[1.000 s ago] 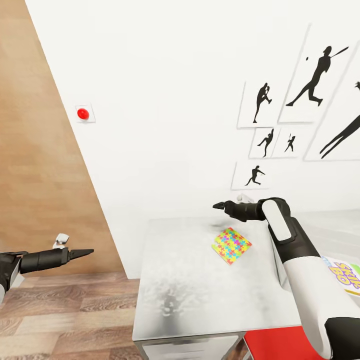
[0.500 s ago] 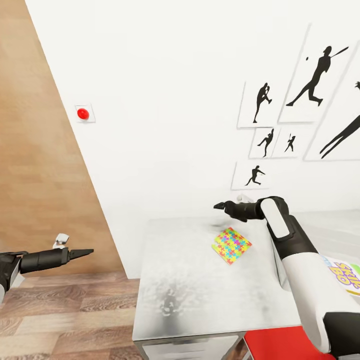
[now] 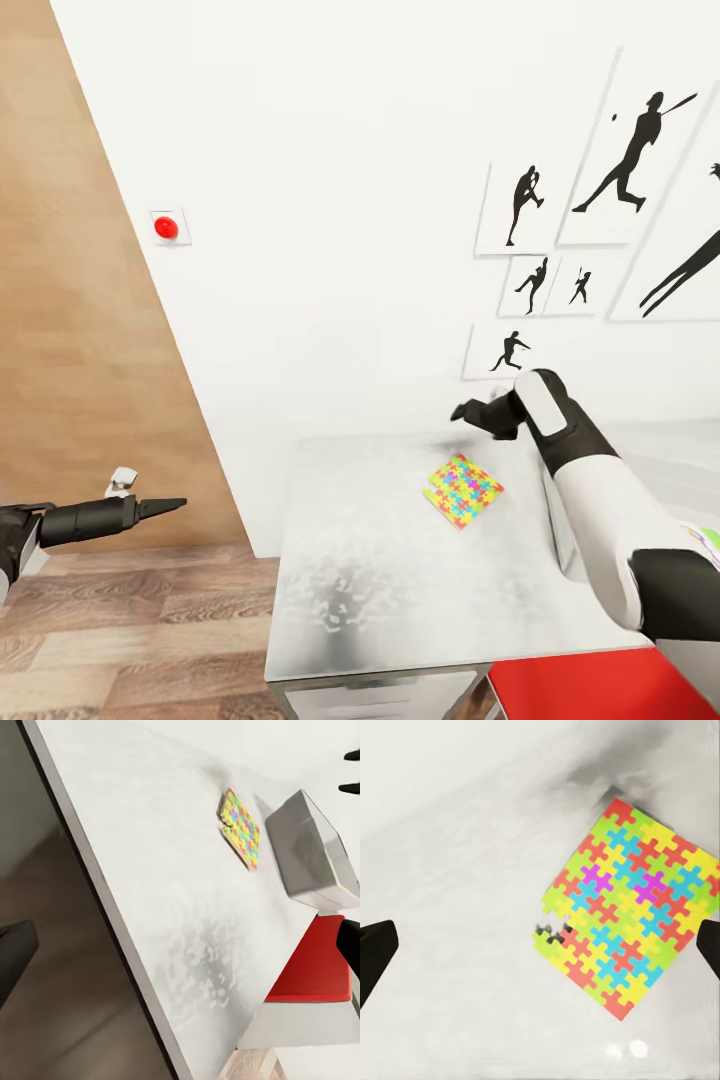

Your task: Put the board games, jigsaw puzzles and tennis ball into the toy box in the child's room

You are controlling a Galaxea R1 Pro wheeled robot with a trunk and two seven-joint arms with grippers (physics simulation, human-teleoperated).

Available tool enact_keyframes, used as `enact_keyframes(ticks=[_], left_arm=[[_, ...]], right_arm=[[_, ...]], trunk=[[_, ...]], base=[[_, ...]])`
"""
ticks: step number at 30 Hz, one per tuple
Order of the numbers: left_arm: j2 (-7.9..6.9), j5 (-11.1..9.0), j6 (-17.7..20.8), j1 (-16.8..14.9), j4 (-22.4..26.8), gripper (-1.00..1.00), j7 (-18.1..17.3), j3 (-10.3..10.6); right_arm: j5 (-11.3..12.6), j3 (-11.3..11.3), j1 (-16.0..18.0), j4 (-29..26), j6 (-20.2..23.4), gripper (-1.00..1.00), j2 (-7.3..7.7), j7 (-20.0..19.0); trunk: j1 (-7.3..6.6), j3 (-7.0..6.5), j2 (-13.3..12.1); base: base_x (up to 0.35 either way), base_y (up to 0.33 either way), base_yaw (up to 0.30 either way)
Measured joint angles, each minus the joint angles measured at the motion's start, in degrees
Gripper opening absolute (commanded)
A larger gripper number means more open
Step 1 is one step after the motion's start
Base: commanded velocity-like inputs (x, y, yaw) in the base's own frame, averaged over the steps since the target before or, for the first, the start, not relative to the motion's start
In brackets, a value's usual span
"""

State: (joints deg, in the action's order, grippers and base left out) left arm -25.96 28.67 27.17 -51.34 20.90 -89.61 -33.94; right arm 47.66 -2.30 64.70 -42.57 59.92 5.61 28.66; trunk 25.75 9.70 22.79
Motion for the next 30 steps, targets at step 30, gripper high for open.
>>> enact_keyframes(ticks=[30], left_arm=[[-0.88,0.00,-0.10,0.00,0.00,1.00,0.00,0.03]], right_arm=[[-0.67,-0.09,1.07,2.22,-0.01,1.00,0.06,1.11]], trunk=[[0.00,1.91,0.00]], base=[[0.000,0.000,0.000]])
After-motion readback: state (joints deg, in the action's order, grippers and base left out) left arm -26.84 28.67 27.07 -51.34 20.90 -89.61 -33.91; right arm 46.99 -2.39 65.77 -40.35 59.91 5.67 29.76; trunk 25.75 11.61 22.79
